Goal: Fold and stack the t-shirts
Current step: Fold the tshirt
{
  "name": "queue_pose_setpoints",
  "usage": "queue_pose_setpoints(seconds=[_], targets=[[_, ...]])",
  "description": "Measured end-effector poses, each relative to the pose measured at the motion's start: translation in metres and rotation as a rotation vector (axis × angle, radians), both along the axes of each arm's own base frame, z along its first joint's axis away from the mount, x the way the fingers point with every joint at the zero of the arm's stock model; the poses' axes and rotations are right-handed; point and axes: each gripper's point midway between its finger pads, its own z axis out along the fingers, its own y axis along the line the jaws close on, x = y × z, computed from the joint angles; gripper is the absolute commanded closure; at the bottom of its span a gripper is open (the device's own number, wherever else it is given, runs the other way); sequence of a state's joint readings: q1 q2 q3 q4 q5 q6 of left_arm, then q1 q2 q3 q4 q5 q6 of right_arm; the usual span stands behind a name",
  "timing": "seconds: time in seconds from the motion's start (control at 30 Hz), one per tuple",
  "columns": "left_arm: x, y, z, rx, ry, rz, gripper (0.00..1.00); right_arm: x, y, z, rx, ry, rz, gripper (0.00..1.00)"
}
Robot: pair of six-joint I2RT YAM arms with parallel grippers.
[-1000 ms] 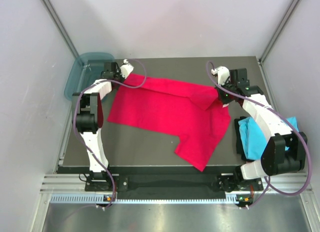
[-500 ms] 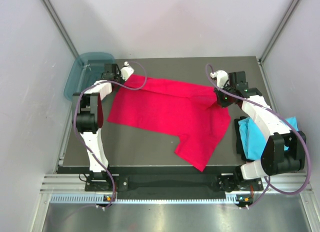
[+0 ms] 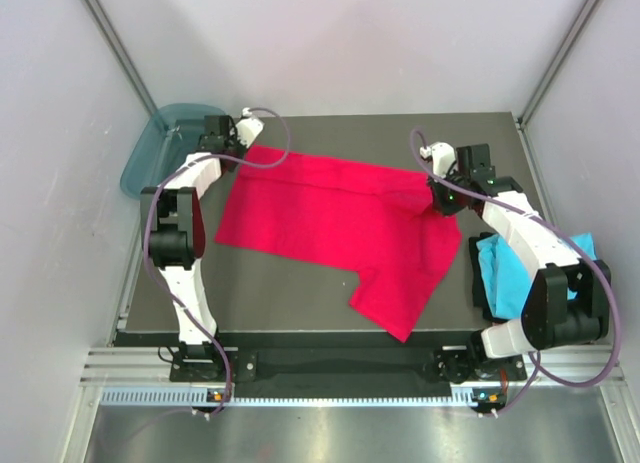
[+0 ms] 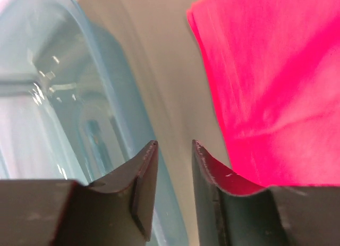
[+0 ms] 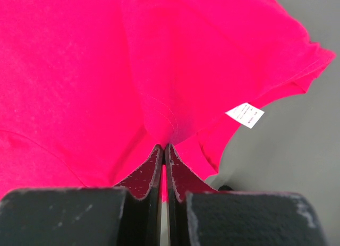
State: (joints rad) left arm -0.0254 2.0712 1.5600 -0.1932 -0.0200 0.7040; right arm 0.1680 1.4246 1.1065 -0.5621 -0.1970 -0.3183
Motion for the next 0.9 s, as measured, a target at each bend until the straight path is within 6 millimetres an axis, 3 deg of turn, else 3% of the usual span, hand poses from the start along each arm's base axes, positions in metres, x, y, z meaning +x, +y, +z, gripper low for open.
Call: queue_pose_setpoints(seconds=[0.1,0.13,0.33,0.53,0.83,0.9], targets=[[0.009,-0.013,0.016,-0.04,-0.037,-0.014,0.76,-0.001,-0.001,-0.007,-0.007,0.017,0.002,1.0],[0.01,-0.02,0.018,-0.057,-0.04,-0.022,0.85,-0.001,-0.001,-0.01,-0.011,0.022,0.002,1.0],[-0.004,-0.056,0.0,-0.149,0.025,-0.059,0.98,0.001,-0.004,-0.031,-0.044,0.072,0.011,1.0],[-0.016,-0.06,-0.016,-0.182,0.075,-0.042,0.99,0.011,-0.008,-0.04,-0.075,0.074,0.002,1.0],[-0.016,-0.058,-0.017,-0.187,0.077,-0.033,0.99,0.075,-0.02,-0.03,-0.133,-0.03,-0.058,0.99],[-0.018,-0.059,-0.02,-0.188,0.083,-0.033,0.99,0.086,-0.023,-0.029,-0.144,-0.052,-0.073,0.8]])
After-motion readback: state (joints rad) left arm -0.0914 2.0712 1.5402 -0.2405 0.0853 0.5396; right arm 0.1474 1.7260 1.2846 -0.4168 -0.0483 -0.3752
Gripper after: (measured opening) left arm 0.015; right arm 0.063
